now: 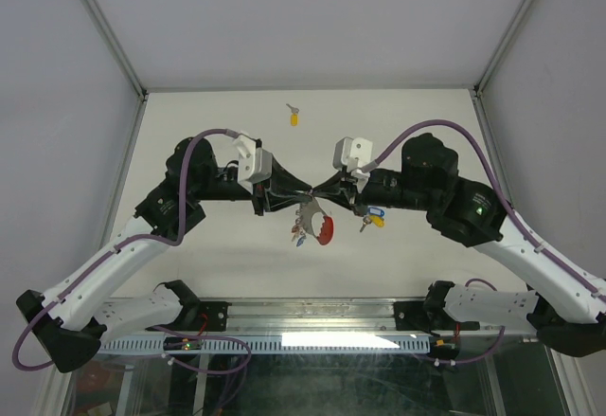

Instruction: Put the keys on the keyring

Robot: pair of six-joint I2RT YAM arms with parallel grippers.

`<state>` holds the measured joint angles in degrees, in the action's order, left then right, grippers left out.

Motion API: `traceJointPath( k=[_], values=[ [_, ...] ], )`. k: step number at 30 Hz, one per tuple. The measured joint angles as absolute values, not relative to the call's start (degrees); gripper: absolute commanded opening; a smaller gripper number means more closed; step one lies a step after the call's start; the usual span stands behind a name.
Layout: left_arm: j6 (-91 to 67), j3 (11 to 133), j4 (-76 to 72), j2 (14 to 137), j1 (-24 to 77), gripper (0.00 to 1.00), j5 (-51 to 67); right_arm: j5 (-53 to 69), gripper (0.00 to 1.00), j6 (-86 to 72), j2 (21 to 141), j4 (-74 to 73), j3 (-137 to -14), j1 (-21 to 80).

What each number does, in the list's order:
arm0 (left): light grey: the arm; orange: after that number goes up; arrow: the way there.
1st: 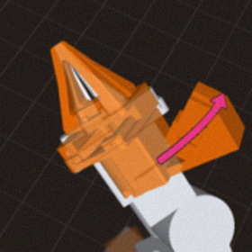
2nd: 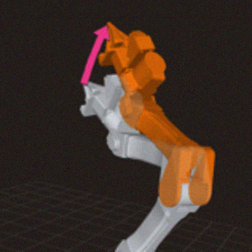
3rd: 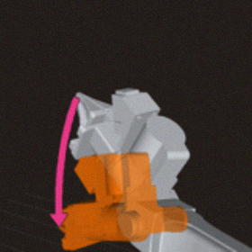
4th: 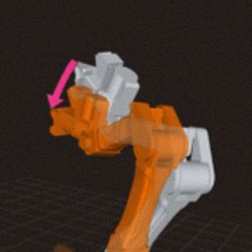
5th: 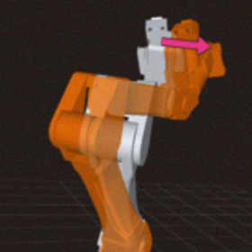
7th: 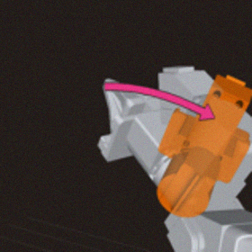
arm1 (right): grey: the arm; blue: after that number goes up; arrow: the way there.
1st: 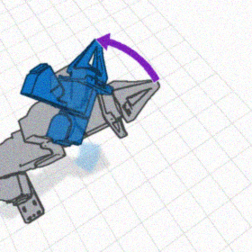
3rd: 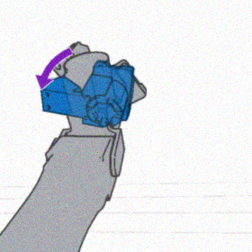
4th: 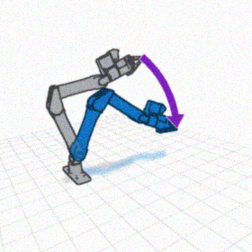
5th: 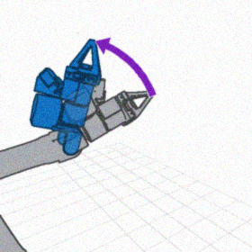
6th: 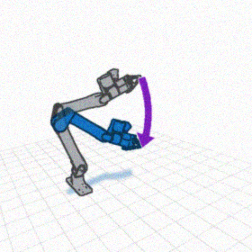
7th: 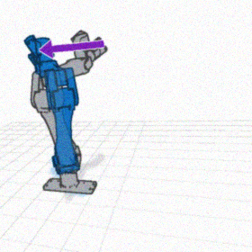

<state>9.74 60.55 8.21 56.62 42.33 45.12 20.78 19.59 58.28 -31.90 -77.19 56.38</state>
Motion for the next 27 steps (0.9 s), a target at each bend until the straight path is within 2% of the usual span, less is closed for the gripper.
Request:
traceJointPath(
  k=[4,9,12,27],
  values=[
    [9.9,60.7,8.6,56.6,42.3,0.24,45.1,20.8,0.0,19.6,58.7,-31.8,-77.2,56.4],
    [9.9,60.7,8.6,56.6,42.3,0.36,45.0,20.3,0.0,19.6,59.0,-31.7,-77.1,56.4],
    [10.0,60.7,8.8,56.6,42.3,0.39,44.7,19.7,0.0,19.6,59.0,-31.7,-77.1,56.4],
    [10.6,61.4,11.7,55.5,42.3,0.4,41.8,15.2,0.0,19.5,58.3,-31.7,-77.1,56.4]
  ],
)
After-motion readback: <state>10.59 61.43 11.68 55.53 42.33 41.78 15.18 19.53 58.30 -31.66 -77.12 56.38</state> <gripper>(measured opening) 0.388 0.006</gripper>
